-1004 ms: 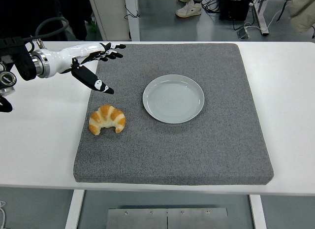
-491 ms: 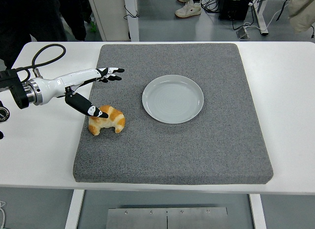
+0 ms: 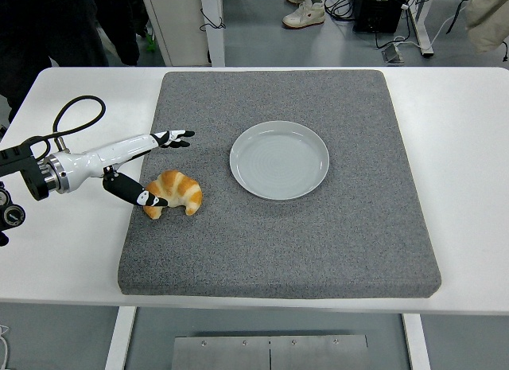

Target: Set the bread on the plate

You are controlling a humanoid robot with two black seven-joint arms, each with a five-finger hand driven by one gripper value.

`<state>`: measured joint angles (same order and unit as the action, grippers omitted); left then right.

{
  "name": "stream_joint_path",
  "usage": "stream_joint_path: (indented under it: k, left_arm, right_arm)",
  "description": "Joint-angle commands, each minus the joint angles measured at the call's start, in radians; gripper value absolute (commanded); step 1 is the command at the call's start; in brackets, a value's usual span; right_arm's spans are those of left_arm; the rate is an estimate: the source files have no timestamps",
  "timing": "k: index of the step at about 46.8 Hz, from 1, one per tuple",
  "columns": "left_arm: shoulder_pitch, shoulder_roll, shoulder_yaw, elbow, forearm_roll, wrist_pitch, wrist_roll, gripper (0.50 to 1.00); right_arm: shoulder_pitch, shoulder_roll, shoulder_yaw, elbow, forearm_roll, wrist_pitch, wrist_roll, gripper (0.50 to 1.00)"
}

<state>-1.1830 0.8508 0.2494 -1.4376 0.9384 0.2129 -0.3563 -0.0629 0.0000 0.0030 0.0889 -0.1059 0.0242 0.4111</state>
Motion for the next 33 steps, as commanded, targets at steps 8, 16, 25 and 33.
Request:
stream_joint_path:
  k: [8, 16, 25, 33]
  left_arm:
    - [0.054, -0.032, 0.001, 0.04, 0.003, 0.034, -0.033, 0.919]
    - [0.077, -0.062, -0.001, 0.083, 0.003, 0.059, -0.062, 0.919]
    - [0.1, -0.096, -0.001, 0.131, -0.001, 0.079, -0.079, 0.916]
    - [0.109, -0.104, -0.005, 0.137, -0.003, 0.088, -0.088, 0.91]
  right_arm:
    - [0.0, 0.0, 0.0, 0.0, 0.0, -0.001, 0.0, 1.0]
    - [0.0, 0.0, 0.0, 0.0, 0.0, -0.001, 0.0, 1.0]
    - [0.0, 0.0, 0.0, 0.0, 0.0, 0.0, 0.0, 1.0]
    - [0.0, 0.0, 0.0, -0.001, 0.0, -0.001, 0.0, 1.0]
